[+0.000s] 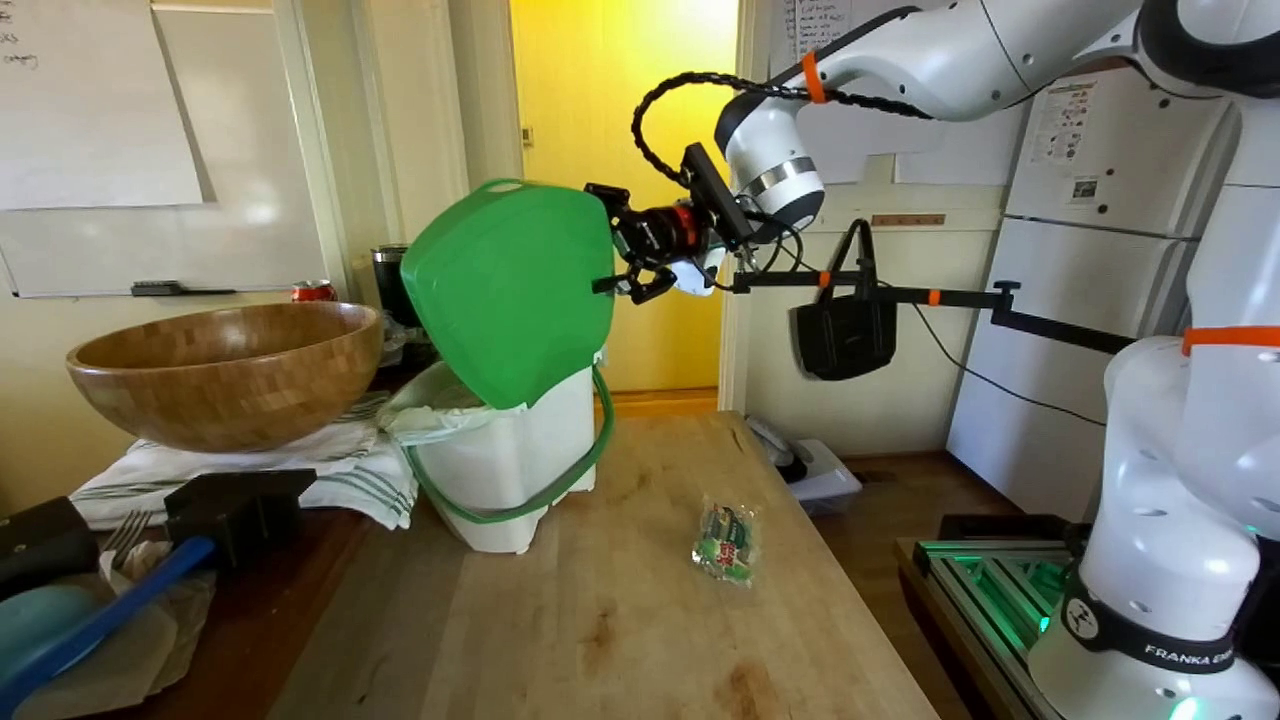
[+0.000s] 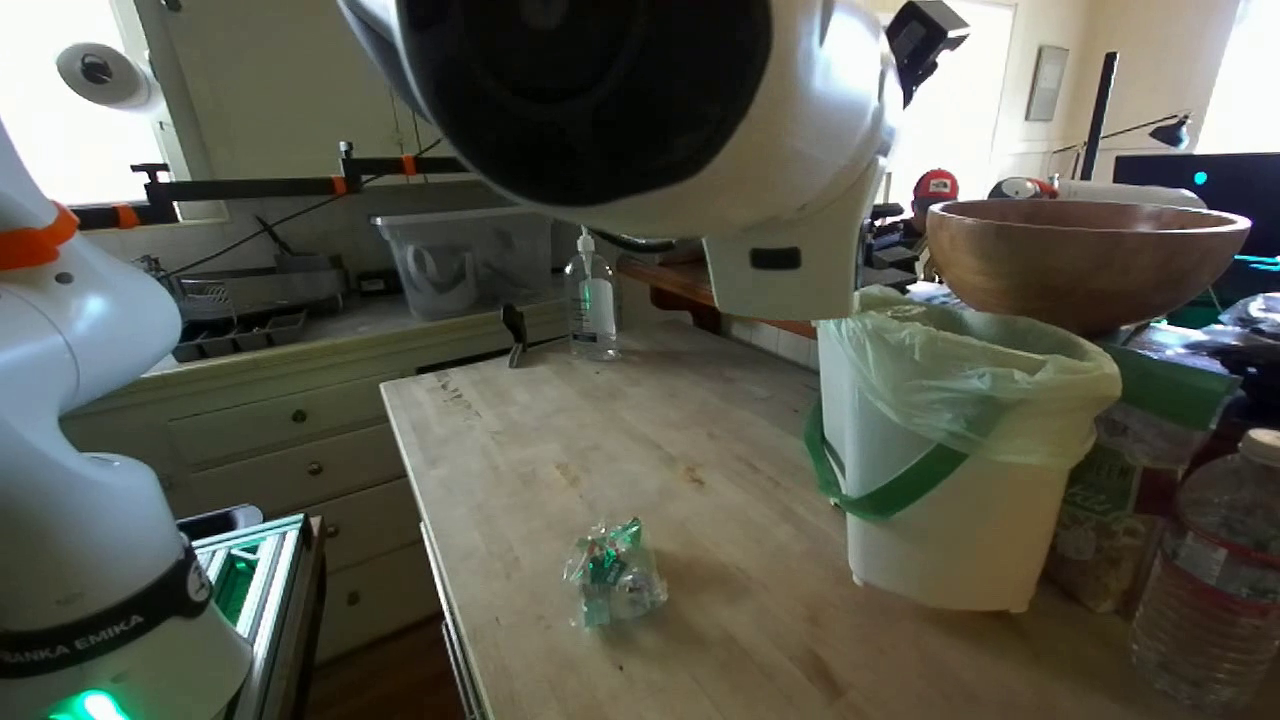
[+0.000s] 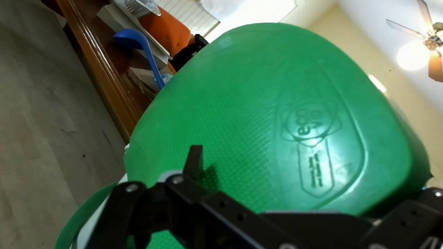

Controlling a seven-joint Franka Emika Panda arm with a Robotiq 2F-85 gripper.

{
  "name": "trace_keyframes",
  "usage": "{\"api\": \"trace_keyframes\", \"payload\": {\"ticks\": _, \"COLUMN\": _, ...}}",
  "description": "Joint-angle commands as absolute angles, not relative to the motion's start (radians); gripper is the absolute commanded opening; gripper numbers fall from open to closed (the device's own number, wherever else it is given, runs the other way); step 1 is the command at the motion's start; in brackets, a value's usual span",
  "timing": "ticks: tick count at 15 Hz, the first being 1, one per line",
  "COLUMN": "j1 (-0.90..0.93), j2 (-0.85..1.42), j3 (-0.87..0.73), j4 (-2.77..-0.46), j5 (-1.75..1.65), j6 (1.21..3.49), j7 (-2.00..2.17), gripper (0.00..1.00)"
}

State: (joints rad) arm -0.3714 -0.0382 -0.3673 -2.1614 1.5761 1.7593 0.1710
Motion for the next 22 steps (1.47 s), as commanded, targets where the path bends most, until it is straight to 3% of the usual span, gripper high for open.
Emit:
{"api": "trace_keyframes", "payload": {"ticks": 1, "j1": -0.384, "j2": 0.015, "j3": -0.385, "j4": -2.181, "j5": 1.624, "j6": 1.738, "j7": 0.185, "gripper": 1.0}}
{"api": "trace_keyframes", "payload": {"ticks": 16, "j1": -0.449, "j2": 0.049, "j3": -0.438, "j4": -2.287, "j5": 1.779, "j6": 1.366, "j7": 0.259, "gripper": 1.0}}
{"api": "trace_keyframes", "payload": {"ticks": 22, "j1": -0.465, "j2": 0.004, "j3": -0.465, "j4": -2.321, "j5": 1.793, "j6": 1.381, "j7": 0.15, "gripper": 1.0}}
